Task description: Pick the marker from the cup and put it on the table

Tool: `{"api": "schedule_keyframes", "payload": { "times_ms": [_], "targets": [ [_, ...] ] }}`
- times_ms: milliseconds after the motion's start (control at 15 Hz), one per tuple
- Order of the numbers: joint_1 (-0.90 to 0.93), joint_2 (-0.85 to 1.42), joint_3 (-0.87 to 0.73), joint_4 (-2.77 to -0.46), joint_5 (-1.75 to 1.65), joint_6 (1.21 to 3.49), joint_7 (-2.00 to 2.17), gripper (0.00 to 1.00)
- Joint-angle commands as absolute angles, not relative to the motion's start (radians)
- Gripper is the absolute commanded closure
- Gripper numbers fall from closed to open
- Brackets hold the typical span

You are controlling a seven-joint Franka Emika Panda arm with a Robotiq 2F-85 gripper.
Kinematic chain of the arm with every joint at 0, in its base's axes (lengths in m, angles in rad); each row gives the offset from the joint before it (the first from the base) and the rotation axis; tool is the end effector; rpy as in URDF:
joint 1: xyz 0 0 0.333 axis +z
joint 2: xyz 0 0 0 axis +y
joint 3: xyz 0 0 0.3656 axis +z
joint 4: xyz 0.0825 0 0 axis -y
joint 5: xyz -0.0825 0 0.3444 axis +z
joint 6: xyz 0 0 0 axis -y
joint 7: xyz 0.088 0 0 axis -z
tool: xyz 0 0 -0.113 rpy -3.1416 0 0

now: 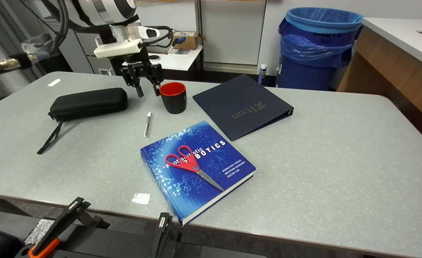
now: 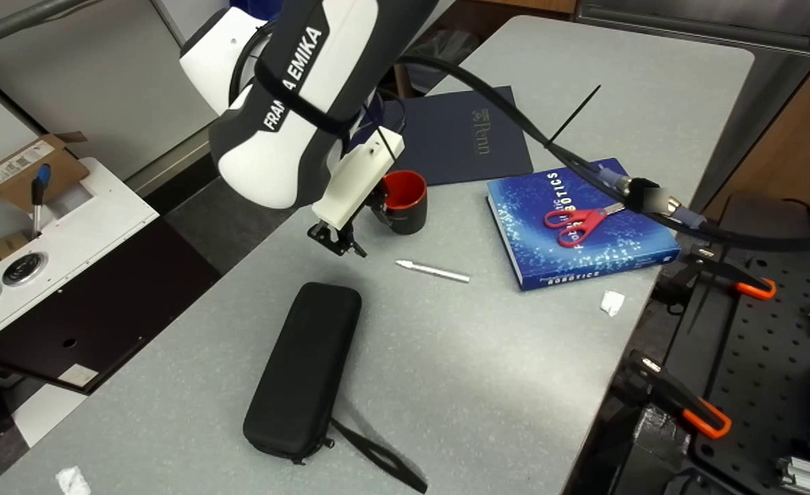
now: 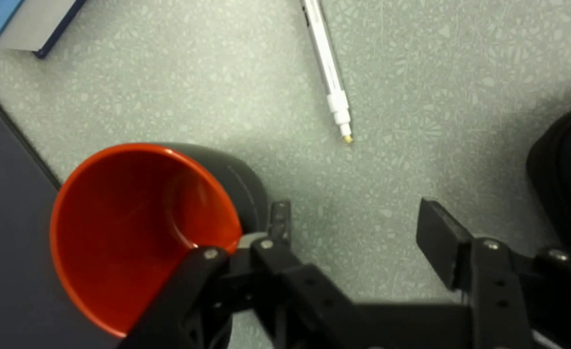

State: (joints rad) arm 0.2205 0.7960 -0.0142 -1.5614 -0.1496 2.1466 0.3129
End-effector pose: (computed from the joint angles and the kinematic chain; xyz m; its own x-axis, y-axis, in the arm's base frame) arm 0.6700 0.1348 0.2158 0.9854 -0.0234 -0.1684 0.0066 -0.9844 0.1757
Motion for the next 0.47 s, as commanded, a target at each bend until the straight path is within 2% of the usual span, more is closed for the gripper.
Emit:
{"api": "schedule_keyframes", "payload": {
  "times_ms": [0,400],
  "targets": [
    [0.231,0.808,-0.028,-1.524,-0.149,2.147,0.338,0.01],
    [0.224,0.798,-0.019,-1.539,-0.145,2.142,0.314,0.00]
  ]
}}
